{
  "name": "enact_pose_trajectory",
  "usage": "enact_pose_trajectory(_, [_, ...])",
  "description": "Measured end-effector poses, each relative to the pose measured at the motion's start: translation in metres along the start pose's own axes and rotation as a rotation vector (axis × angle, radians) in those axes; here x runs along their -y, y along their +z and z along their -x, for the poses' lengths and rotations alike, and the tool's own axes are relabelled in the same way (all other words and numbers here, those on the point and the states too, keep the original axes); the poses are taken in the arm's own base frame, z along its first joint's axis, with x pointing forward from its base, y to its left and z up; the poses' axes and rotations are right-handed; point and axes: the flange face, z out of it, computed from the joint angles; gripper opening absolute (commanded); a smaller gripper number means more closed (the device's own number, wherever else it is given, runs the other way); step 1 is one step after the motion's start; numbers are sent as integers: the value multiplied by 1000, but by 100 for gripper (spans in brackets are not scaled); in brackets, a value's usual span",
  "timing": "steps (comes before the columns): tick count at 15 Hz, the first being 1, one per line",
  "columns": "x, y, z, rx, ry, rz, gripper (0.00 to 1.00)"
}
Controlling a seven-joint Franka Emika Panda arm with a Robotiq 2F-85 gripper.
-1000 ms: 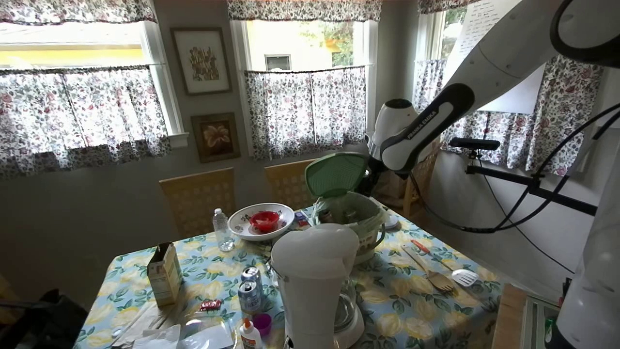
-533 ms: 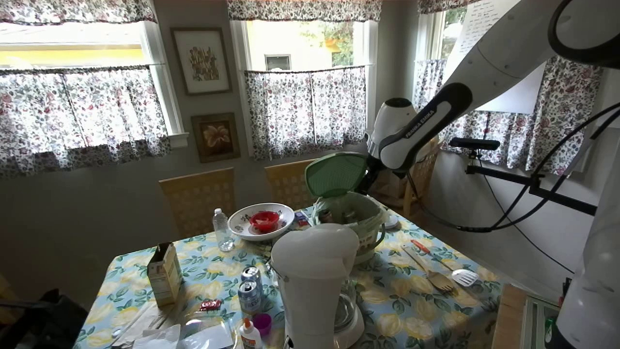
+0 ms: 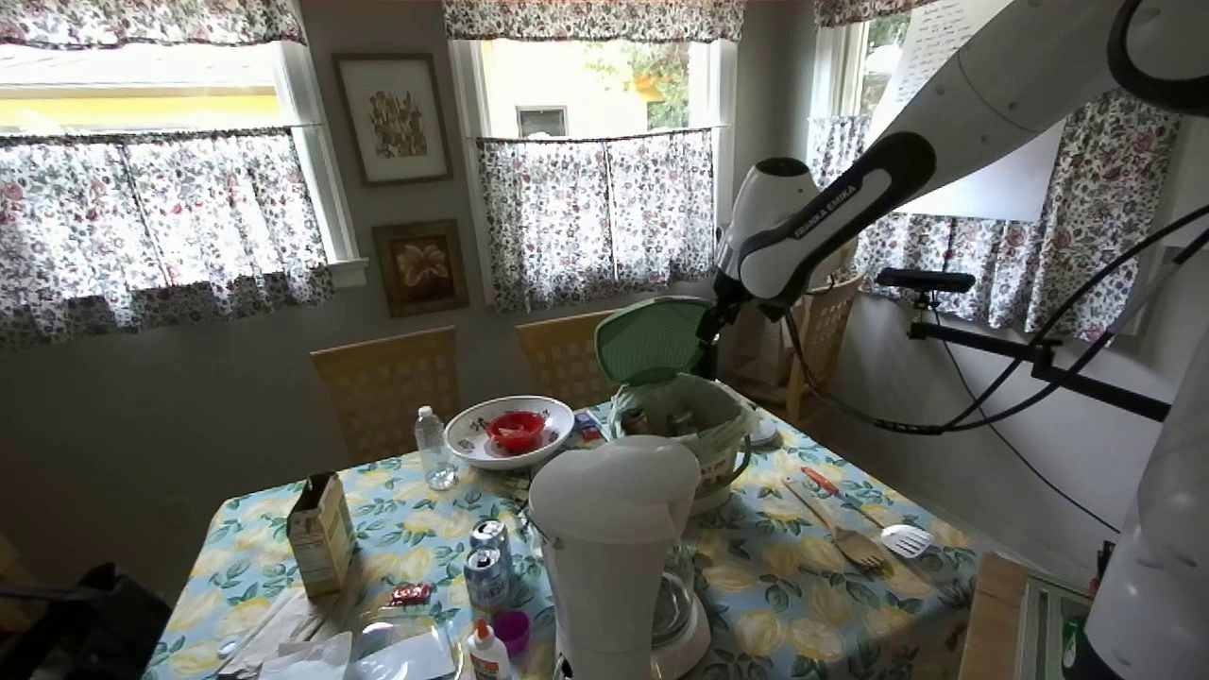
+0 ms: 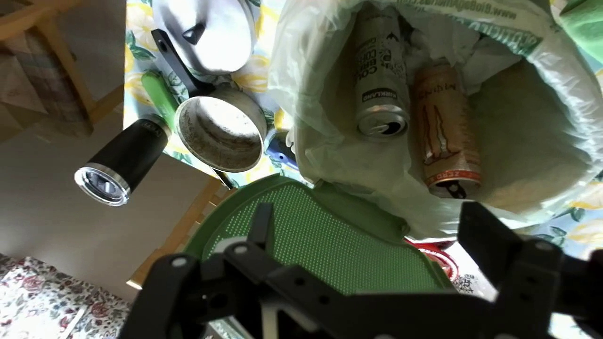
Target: Open the bin and put the cans inside then close the bin.
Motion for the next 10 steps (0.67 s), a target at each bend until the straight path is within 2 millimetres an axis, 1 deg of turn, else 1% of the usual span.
enact_pose_trajectory(3, [-13, -22, -12, -18, 40, 7, 100])
enact_pose_trajectory(6, [-30, -42, -25, -52, 78, 27, 100])
enact_pose_trajectory(8, [-40, -51, -33, -76, 105, 32, 100])
enact_pose_trajectory(10, [-45, -58, -39, -94, 132, 27, 100])
